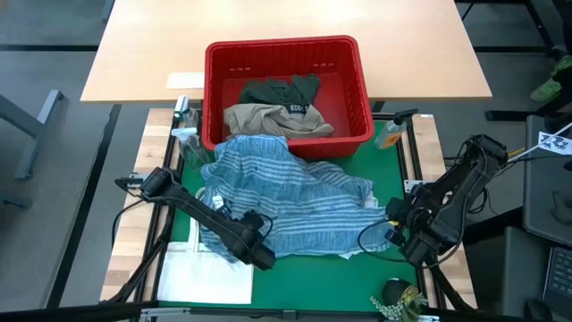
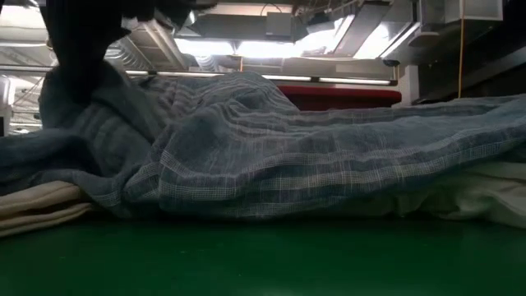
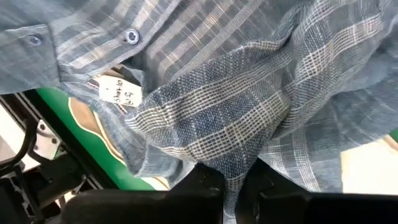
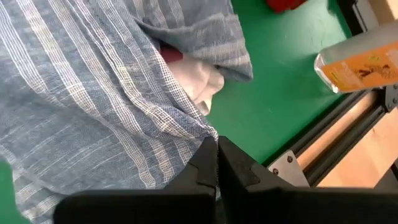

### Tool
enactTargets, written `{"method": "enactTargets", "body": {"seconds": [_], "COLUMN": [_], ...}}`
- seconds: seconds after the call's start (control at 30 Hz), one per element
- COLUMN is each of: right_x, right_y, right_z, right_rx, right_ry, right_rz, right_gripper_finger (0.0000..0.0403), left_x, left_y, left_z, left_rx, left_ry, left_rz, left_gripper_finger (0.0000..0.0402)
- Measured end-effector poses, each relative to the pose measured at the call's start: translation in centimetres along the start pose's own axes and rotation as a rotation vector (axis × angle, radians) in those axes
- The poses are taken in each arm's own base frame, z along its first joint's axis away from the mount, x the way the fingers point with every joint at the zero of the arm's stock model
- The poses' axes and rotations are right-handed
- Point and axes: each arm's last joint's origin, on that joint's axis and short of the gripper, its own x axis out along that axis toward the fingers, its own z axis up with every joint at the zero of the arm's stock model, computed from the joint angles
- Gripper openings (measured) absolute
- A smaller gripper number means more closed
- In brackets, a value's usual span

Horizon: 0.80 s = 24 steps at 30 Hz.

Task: Fold Laundry from Bin
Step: Fold the blue checkered polo shirt

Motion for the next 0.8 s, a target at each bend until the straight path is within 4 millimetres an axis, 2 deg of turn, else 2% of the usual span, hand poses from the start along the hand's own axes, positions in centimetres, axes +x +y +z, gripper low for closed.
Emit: {"method": "enactTargets", "body": {"seconds": [0.2, 0.3, 0.53, 0.67, 0.8], "right_x": [-0.2, -0.5, -0.7, 0.6, 1.9], "right_y": [-0.5, -1.1, -3.0, -3.5, -4.0], "right_z": [0.3, 0.4, 0.4, 0.0, 0.0], "right_rx": [0.003, 0.019, 0.063, 0.069, 0.083], "right_ry": [-0.077, -0.102, -0.140, -0.118, -0.087], "right_rz": [0.013, 0.039, 0.098, 0.068, 0.017], "right_gripper_finger": [0.0000, 0.0000, 0.0000, 0.0000, 0.0000], "left_x": [-1.4, -1.4, 2.0, 3.6, 4.1], "left_y": [2.5, 4.1, 5.8, 6.0, 6.1], "left_z": [-0.5, -0.6, -1.6, -1.8, -1.2], "left_rx": [-0.064, -0.104, -0.143, -0.171, -0.185], "left_ry": [-0.103, -0.097, 0.078, 0.076, 0.054], "left_rz": [-0.026, -0.027, 0.067, 0.110, 0.109], "left_gripper_finger": [0.0002, 0.0002, 0.0003, 0.0006, 0.0007]}}
